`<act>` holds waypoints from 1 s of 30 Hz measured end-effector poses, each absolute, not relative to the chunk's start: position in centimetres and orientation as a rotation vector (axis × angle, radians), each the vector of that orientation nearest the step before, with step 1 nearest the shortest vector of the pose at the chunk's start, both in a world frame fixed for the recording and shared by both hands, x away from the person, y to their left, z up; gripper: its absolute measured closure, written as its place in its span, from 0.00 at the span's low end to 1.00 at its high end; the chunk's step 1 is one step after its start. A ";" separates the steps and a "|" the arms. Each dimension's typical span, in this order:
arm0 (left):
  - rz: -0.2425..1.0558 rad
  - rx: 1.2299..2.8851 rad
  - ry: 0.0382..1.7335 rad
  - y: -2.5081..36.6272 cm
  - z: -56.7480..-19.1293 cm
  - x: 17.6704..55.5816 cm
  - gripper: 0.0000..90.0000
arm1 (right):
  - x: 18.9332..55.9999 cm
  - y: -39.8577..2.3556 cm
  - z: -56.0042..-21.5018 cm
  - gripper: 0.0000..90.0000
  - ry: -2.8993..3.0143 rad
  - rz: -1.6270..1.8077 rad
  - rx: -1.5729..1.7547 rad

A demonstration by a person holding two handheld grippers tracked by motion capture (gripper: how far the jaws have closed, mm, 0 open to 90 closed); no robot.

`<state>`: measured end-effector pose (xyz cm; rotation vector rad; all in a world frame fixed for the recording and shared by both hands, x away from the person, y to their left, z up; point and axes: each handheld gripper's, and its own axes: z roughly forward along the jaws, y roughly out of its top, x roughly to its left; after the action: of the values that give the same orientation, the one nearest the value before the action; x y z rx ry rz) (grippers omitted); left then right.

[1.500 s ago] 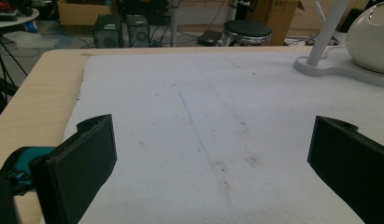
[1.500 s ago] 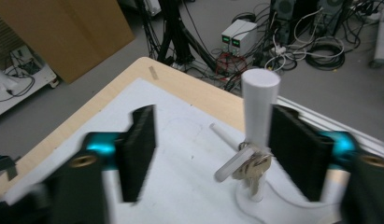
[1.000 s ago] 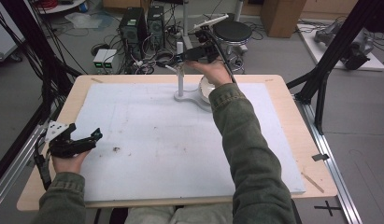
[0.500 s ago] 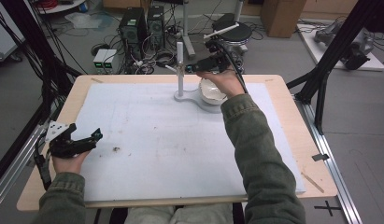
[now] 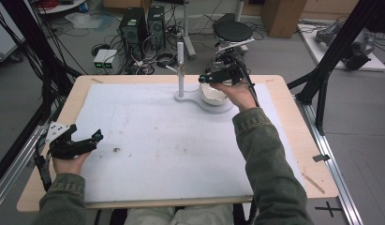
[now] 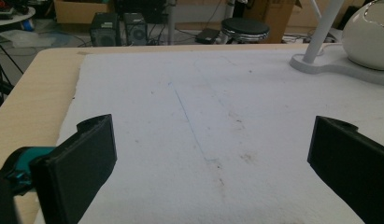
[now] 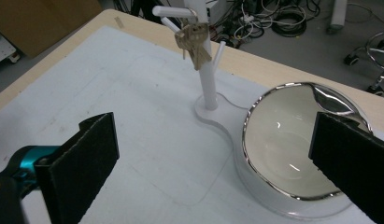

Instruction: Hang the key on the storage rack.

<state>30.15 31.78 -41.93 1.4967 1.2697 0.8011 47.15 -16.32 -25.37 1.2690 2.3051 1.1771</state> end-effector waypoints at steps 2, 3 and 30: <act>0.801 1.498 1.269 31.8 -41.9 30.1 0.02 | 47.0 -16.7 -25.7 0.01 2.309 1.168 1.278; 0.801 1.500 1.269 31.8 -41.9 30.1 0.02 | 46.9 -16.8 -25.8 0.01 2.311 1.163 1.276; 0.795 1.506 1.272 31.9 -41.9 30.1 0.02 | 42.6 -19.9 -30.5 0.01 2.266 1.206 1.292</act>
<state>30.07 31.85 -41.90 1.5064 1.2718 0.7955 42.59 -19.85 -30.46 1.2919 2.2656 1.2064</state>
